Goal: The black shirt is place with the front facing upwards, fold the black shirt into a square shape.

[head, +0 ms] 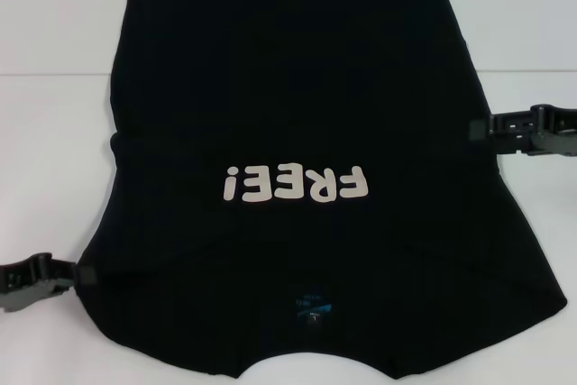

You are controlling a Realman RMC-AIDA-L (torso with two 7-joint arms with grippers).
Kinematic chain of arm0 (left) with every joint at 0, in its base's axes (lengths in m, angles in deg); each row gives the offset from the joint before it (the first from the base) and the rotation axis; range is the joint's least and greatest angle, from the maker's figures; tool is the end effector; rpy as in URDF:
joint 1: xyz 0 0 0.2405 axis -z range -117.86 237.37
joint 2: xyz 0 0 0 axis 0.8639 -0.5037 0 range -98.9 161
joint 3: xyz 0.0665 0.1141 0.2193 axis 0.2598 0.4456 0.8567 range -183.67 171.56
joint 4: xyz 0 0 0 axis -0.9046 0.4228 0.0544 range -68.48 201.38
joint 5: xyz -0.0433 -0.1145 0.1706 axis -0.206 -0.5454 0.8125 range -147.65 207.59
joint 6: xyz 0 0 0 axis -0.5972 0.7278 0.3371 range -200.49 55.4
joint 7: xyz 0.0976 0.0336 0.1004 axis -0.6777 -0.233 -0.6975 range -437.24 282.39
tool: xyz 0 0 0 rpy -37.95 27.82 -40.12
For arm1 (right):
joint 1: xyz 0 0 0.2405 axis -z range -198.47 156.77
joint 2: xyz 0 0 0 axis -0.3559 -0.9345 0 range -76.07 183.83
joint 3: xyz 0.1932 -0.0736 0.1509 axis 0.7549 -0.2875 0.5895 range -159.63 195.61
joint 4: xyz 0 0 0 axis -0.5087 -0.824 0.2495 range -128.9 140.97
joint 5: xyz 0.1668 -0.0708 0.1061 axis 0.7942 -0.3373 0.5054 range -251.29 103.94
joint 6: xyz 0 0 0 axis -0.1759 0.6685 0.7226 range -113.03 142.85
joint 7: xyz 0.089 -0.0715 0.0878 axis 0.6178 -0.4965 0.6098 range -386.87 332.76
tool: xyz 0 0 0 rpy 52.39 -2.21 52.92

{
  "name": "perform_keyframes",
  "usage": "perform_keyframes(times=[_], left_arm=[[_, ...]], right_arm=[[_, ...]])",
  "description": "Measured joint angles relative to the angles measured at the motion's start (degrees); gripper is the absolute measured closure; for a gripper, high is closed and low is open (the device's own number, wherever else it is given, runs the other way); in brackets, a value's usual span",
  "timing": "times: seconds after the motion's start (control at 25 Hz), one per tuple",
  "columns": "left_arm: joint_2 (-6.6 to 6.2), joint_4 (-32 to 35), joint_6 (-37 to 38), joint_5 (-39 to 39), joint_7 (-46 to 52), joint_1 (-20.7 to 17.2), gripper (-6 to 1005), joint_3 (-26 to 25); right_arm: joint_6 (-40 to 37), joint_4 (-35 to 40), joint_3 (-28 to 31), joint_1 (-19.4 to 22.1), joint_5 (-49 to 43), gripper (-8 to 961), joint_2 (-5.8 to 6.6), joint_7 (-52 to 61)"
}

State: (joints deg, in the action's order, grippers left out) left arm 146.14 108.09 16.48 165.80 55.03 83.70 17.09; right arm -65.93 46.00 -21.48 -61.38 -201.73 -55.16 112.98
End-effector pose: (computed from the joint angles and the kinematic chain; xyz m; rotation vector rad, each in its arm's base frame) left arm -0.3599 0.2883 0.0531 -1.9828 -1.9952 -0.5387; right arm 0.2605 0.4054 0.0733 -2.2235 1.6858 0.4561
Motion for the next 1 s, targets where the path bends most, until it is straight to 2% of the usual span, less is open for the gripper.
perform_keyframes(times=[0.08,0.24,0.4,0.48,0.76,1.0], left_arm=[[-0.13,-0.08,1.68,-1.68,-1.86,0.17,962,-0.43],[-0.67,-0.29,4.94,-5.3,-3.28,0.36,982,-0.56],[-0.9,-0.27,4.99,-5.74,-2.25,1.45,987,-0.64],[-0.94,-0.26,4.21,-5.75,-2.11,2.0,987,-0.65],[-1.04,-0.39,1.23,-5.3,-2.04,3.07,987,-0.31],[-1.03,-0.42,0.72,-5.64,-2.02,3.28,987,-0.2]], right_arm=[[-0.1,-0.23,0.57,0.43,0.0,218,0.0,-0.37],[-1.91,0.02,0.98,1.32,-0.28,218,0.35,-3.12],[-8.12,0.55,0.07,1.9,-4.67,218,2.21,-2.58],[-10.81,1.74,0.29,2.75,-7.98,218,2.68,-0.71],[-14.33,5.15,0.32,6.27,-12.29,218,2.86,3.23],[-14.44,5.22,0.12,6.67,-16.04,218,1.93,1.79]])
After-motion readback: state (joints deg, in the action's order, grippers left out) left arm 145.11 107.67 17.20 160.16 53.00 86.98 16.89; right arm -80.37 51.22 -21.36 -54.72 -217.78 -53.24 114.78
